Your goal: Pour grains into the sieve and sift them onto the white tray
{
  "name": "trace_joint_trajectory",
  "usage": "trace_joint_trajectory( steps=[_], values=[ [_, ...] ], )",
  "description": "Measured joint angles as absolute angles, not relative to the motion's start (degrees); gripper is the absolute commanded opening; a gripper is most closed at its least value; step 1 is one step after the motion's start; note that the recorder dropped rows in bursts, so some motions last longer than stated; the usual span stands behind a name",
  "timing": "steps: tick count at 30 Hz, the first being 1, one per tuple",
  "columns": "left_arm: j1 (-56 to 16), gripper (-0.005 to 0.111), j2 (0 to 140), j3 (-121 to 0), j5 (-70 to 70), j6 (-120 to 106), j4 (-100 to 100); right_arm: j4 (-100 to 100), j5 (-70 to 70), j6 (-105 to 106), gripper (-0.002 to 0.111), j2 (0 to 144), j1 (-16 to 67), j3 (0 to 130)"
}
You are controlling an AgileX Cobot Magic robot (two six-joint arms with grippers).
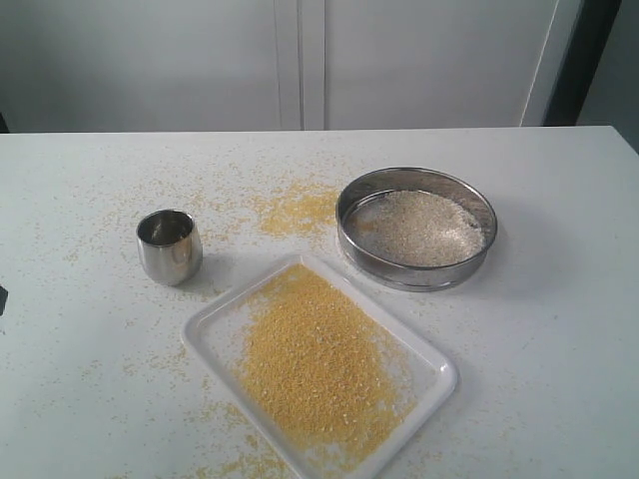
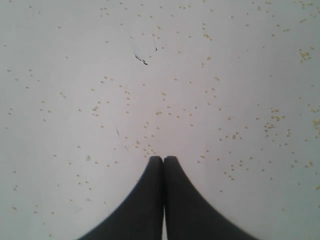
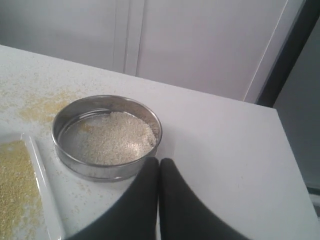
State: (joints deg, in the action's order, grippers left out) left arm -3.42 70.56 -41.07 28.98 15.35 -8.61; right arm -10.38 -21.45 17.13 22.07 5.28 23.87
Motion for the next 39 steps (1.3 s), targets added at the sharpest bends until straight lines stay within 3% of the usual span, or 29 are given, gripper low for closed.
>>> trace_joint_trajectory(
  steps=[6, 26, 39],
  values=[
    [-3.42, 0.001, 70.56, -41.07, 28.98, 15.35, -8.61, -10.38, -21.73, 17.25, 0.000, 13.13, 5.28, 20.56],
    [-3.42, 0.001, 70.24, -41.07, 28.98, 15.35, -8.61, -10.38, -26.06, 16.55, 0.000, 12.49, 5.28, 20.14],
    [-3.42, 0.001, 57.95, -40.98, 28.98, 15.35, -8.61, -10.38, -26.31, 16.22, 0.000, 12.49, 5.28, 20.14]
  ],
)
